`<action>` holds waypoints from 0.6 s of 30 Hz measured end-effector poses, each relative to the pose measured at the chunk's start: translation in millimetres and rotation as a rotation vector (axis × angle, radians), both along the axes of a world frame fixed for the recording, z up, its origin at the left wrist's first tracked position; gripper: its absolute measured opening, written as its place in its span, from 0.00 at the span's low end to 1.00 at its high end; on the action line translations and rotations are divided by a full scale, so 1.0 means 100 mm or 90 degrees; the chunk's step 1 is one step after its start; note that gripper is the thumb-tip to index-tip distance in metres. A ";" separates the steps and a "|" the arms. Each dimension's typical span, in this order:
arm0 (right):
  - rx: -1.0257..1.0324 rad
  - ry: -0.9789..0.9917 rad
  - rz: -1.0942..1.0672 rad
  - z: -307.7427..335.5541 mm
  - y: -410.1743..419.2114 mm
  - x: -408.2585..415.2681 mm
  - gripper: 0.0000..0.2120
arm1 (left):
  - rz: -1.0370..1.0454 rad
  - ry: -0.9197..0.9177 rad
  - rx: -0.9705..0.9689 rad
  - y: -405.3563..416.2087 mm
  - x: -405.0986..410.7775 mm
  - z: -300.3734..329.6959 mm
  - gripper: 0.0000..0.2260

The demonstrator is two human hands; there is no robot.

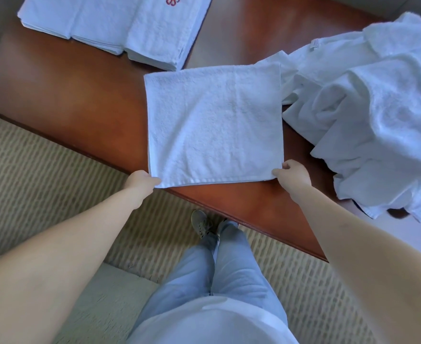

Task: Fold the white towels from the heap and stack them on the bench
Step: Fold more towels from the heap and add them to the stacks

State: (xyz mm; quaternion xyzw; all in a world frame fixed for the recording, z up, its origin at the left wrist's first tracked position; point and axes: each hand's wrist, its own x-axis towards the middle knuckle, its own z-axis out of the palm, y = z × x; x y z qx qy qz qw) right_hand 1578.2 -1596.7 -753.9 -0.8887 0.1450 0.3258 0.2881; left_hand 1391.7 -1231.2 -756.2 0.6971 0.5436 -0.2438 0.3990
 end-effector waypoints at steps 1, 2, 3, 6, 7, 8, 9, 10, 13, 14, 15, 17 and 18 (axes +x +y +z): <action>0.001 0.005 -0.002 0.00 0.00 0.00 0.08 | 0.000 -0.007 -0.004 0.01 -0.01 -0.01 0.10; -0.001 0.008 0.000 -0.01 -0.01 -0.01 0.08 | 0.003 -0.016 -0.007 0.01 -0.02 -0.01 0.09; -0.004 0.011 0.003 -0.01 -0.02 -0.01 0.07 | 0.008 -0.026 -0.012 0.01 -0.03 -0.01 0.09; 0.004 0.020 -0.013 0.01 -0.04 -0.02 0.06 | 0.033 -0.055 -0.027 0.01 -0.05 0.03 0.09; 0.016 0.026 -0.031 0.03 -0.04 -0.02 0.06 | 0.040 -0.062 -0.031 0.02 -0.04 0.06 0.09; 0.029 0.033 -0.052 0.07 -0.03 0.00 0.06 | 0.049 -0.069 -0.036 0.03 -0.02 0.12 0.07; 0.040 0.041 -0.074 0.12 -0.02 0.02 0.07 | 0.062 -0.076 -0.042 0.04 0.00 0.18 0.05; 0.052 0.046 -0.100 0.20 -0.01 0.04 0.07 | 0.080 -0.083 -0.046 0.06 0.03 0.26 0.04; 0.121 0.051 -0.196 0.52 0.06 0.11 0.11 | 0.149 -0.125 -0.058 0.11 0.11 0.55 0.04; 0.149 0.056 -0.217 0.65 0.09 0.15 0.14 | 0.175 -0.146 -0.070 0.13 0.15 0.67 0.06; 0.170 0.067 -0.229 0.77 0.12 0.17 0.15 | 0.198 -0.163 -0.092 0.15 0.18 0.77 0.08; 0.199 0.091 -0.241 1.06 0.17 0.27 0.12 | 0.237 -0.203 -0.146 0.21 0.28 1.03 0.09; 0.212 0.102 -0.251 1.19 0.19 0.32 0.10 | 0.259 -0.225 -0.169 0.24 0.35 1.15 0.08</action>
